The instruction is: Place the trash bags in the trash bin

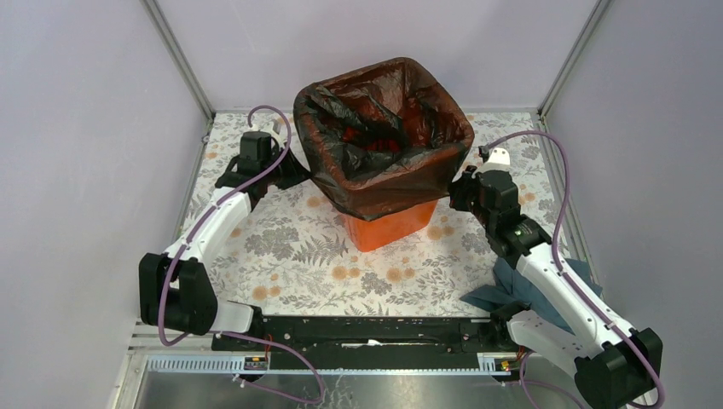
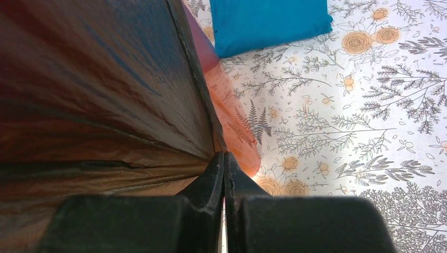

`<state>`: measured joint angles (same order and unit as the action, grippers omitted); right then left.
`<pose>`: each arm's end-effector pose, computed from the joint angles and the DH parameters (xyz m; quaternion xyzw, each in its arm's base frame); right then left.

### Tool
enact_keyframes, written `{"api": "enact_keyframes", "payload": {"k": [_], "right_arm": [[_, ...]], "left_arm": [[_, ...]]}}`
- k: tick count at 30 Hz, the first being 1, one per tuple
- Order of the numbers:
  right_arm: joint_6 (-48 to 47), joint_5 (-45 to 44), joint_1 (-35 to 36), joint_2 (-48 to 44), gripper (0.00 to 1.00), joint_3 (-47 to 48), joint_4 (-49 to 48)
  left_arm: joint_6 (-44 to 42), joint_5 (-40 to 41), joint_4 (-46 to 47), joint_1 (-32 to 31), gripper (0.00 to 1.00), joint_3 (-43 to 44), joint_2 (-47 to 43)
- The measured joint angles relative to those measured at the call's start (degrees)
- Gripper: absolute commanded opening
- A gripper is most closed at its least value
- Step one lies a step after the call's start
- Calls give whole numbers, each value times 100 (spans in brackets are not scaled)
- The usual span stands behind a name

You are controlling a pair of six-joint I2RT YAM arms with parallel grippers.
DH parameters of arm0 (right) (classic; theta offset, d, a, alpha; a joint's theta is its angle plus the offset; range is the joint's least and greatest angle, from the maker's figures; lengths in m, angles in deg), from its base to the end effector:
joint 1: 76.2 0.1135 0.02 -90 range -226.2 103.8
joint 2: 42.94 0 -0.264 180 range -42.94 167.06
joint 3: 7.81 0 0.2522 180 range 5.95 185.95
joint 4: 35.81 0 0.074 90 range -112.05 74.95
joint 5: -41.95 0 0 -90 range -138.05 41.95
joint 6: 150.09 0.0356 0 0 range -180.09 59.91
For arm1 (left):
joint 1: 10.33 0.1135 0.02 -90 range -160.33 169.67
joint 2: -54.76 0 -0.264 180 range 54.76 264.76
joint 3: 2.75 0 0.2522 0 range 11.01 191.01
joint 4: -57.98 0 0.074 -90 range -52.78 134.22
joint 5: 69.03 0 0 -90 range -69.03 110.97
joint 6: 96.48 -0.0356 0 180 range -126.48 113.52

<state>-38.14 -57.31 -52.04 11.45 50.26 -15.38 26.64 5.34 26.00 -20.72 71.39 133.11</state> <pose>0.2053 0.0858 0.3129 0.0327 0.8007 0.1733 0.5725 0.2989 -0.0645 0.2896 -0.1138 0.8783 -0.2788 0.3714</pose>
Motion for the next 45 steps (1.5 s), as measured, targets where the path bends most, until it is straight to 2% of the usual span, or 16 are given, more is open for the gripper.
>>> {"api": "enact_keyframes", "payload": {"k": [5,7,9,10,15,18,21,23,29,35,40,45], "right_arm": [[48,22,0,61,0,-192,-214],[87,50,0,96,6,-260,-282],[140,114,0,111,13,-356,-321],[155,138,0,111,22,-382,-317],[221,105,0,90,69,-236,341],[188,-28,0,-105,86,181,1196],[129,-140,0,-581,98,717,1943],[74,-205,0,-968,100,1152,2413],[-282,-374,0,-1749,100,2723,3351],[-702,-520,0,-1871,100,4291,3644],[-859,-592,0,-1875,100,4658,3665],[-890,-627,0,-1843,100,4607,3792]], "left_arm": [[-2,20,9,0,0,-48,-33],[-7,72,-4,0,0,-66,-72],[-7,131,-22,0,5,-72,-120],[-9,155,-35,0,11,-72,-144],[-81,479,-407,0,51,-63,-501],[-186,866,-837,0,71,37,-925],[-317,1314,-1268,0,88,275,-1456],[-376,1515,-1451,0,98,444,-1851],[-595,1314,-1637,11,99,1279,-2983],[-901,817,-1147,11,99,2251,-3574],[-1071,708,-671,11,99,2271,-4260],[-1115,697,-428,11,99,2328,-4385]]}}
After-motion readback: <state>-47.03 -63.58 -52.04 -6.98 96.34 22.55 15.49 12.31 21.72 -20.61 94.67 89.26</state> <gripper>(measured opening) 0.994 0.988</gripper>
